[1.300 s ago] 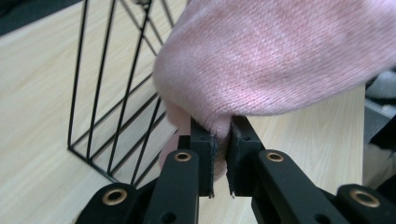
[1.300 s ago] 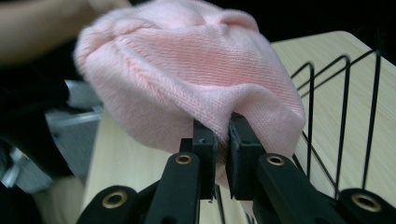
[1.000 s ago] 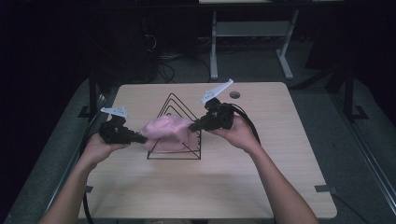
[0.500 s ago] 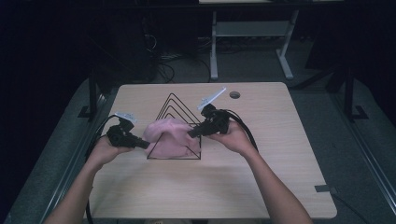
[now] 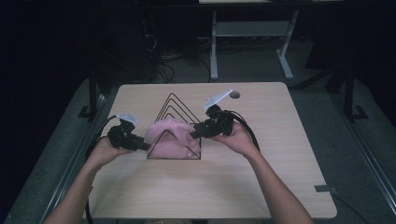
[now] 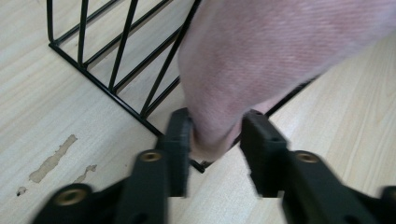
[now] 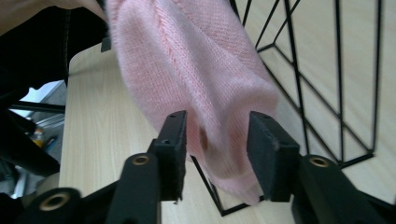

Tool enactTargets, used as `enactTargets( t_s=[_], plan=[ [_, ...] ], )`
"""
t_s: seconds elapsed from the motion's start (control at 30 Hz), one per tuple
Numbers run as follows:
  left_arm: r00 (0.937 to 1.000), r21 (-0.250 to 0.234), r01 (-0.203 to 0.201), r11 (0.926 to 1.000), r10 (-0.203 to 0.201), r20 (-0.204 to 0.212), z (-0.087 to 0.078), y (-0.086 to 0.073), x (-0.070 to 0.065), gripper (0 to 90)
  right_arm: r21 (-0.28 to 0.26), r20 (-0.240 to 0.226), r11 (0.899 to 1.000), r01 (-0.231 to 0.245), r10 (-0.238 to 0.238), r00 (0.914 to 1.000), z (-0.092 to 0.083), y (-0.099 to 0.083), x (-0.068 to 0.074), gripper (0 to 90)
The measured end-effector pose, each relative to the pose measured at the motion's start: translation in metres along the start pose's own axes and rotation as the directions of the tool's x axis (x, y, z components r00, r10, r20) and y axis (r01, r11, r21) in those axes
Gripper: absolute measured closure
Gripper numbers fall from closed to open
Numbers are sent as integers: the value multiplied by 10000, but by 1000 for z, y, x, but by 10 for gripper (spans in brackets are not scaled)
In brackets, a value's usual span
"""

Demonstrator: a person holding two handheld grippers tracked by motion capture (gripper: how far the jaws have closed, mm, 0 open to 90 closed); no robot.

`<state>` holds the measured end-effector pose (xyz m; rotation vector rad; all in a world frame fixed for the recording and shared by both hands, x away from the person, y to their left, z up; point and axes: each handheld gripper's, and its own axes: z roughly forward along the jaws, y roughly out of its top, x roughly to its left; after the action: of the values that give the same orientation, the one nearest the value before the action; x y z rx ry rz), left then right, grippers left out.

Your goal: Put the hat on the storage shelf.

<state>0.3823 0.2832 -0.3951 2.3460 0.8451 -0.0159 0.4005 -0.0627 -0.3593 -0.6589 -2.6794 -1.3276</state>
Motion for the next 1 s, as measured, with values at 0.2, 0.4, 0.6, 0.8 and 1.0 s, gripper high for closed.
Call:
enactTargets(
  t_s=[0.2,0.4,0.6,0.8,1.0],
  plan=[
    [9994,-336,47,9994,-58,-331,-12,-6,-2,445,-255,428,9994,236,-225,9988,-17,-13,1,395],
    [9982,-462,43,9989,-70,-589,-19,-14,-4,433,-431,1107,9990,119,-71,9938,-34,-36,-2,377],
    [9973,-531,107,9985,-145,-720,-20,-21,-4,423,-468,1506,9987,-186,255,9883,-47,-54,-6,344],
    [9967,-732,272,9969,-327,-749,-19,-29,-7,410,-587,1903,9962,-638,739,9789,-65,-79,-12,328],
    [9958,-1038,424,9937,-505,-758,-20,-39,-11,400,-627,2408,9906,-1215,1332,9614,-86,-117,-14,306]
  ],
)
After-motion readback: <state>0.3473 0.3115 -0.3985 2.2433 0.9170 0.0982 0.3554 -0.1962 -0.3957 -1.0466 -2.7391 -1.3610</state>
